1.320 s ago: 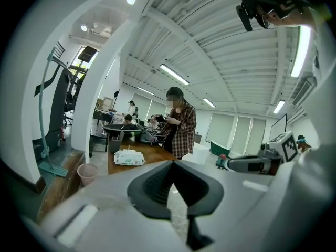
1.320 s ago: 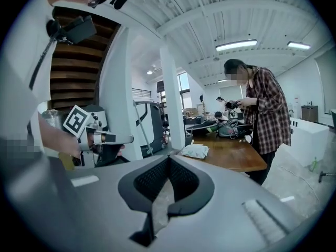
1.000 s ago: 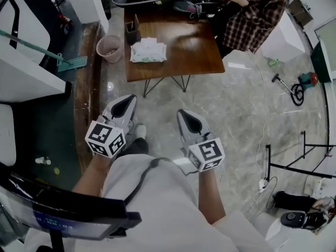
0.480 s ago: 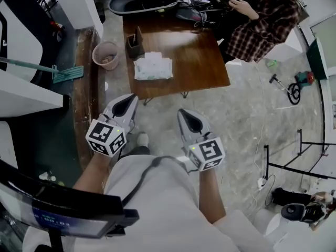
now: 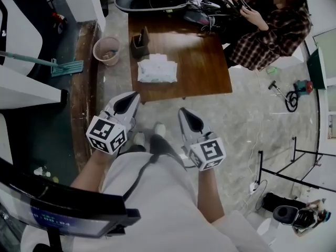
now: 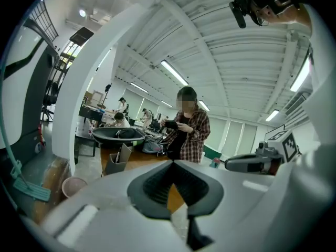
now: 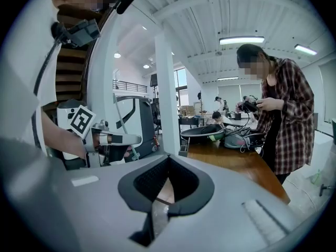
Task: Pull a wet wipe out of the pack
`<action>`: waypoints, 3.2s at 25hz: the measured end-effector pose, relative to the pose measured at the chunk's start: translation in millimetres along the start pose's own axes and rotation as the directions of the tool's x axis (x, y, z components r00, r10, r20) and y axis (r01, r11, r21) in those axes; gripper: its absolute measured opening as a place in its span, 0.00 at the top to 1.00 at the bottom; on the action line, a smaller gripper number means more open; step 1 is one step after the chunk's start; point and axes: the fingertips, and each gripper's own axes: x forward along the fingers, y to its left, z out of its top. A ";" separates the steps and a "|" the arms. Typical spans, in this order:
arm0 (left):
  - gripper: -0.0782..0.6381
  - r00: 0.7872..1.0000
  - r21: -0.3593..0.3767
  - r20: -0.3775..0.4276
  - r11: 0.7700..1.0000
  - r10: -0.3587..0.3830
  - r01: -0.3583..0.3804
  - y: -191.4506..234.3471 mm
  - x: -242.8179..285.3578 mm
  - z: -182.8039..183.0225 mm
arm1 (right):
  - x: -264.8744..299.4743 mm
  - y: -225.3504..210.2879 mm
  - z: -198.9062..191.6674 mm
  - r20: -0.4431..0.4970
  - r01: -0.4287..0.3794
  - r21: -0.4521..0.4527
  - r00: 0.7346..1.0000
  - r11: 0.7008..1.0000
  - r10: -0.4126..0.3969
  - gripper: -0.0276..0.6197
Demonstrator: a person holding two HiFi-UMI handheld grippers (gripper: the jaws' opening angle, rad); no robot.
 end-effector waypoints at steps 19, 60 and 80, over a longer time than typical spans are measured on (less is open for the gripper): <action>0.88 0.976 0.002 0.041 0.977 0.215 -0.216 22.8 48.5 14.9 | 94.6 -51.3 22.0 0.014 -0.297 -0.074 0.954 0.952 0.299 0.95; 0.74 0.841 0.206 -0.271 0.882 0.468 -0.424 108.7 206.8 -104.2 | 221.8 -114.3 -72.7 -0.319 -0.390 -0.121 0.886 0.913 0.336 0.93; 0.88 0.819 0.025 -0.274 0.855 0.503 -0.517 135.5 193.9 -108.7 | 246.5 -114.2 -93.0 -0.400 -0.426 -0.099 0.845 0.899 0.356 0.89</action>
